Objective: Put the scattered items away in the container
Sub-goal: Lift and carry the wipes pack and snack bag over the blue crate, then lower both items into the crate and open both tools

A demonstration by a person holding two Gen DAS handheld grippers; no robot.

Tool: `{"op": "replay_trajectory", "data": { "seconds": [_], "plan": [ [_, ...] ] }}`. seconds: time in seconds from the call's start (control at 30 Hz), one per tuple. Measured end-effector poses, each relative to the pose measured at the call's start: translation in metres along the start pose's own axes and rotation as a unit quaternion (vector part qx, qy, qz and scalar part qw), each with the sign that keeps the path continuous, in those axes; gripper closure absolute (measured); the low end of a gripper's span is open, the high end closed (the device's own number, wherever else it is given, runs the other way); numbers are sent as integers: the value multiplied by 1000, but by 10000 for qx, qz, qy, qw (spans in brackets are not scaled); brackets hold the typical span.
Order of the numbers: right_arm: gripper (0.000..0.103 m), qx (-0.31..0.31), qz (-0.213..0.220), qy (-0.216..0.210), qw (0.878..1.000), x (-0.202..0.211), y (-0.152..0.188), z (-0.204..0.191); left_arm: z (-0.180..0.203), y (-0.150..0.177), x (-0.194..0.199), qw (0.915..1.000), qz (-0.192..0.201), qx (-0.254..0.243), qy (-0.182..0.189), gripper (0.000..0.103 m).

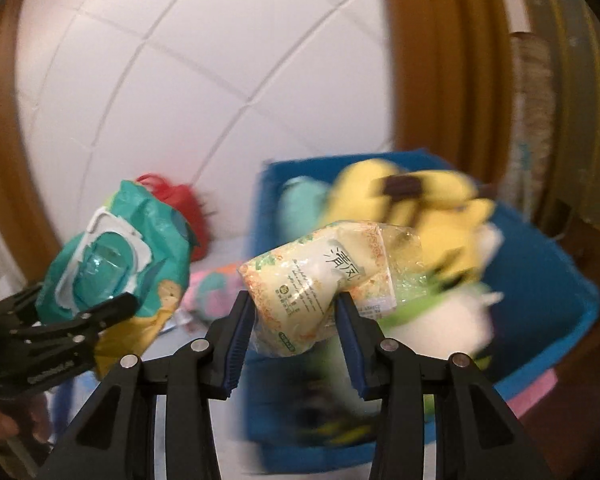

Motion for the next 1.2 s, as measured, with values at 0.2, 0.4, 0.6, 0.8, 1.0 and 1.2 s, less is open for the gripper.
{"op": "replay_trajectory", "data": {
  "seconds": [0.2,0.4,0.6,0.8,1.0,1.2],
  "plan": [
    [62,137,-145,372,9991,-20,-22,91,86,-27,-48,9992,-355,-175,72,45],
    [62,131,-439,302,9985,-48,-19,143,105,-20,-72,9974,-671,-18,-249,45],
    [52,77,-546,103,9984,-60,-17,158,105,-14,-79,9952,-788,3,-581,26],
    [6,85,-582,34,9983,-64,-15,161,103,-8,-83,9940,-864,47,-673,22],
    [2,65,-536,57,9985,-64,-15,166,102,-4,-78,9937,-851,55,-727,22],
    [0,114,-415,-15,9991,-47,-15,153,95,-4,-57,9953,-640,94,-715,19]
  ]
}}
Point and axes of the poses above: each gripper's, at about its wrist camera, not at the fingertips, and x roughly against the way its jaws point, z to its right, y to its underside, the point moved 6 cm from there along -x, roughly the way its jaws point, and after that the axes turned 8 degrees about -x, right-handed, at the moved point
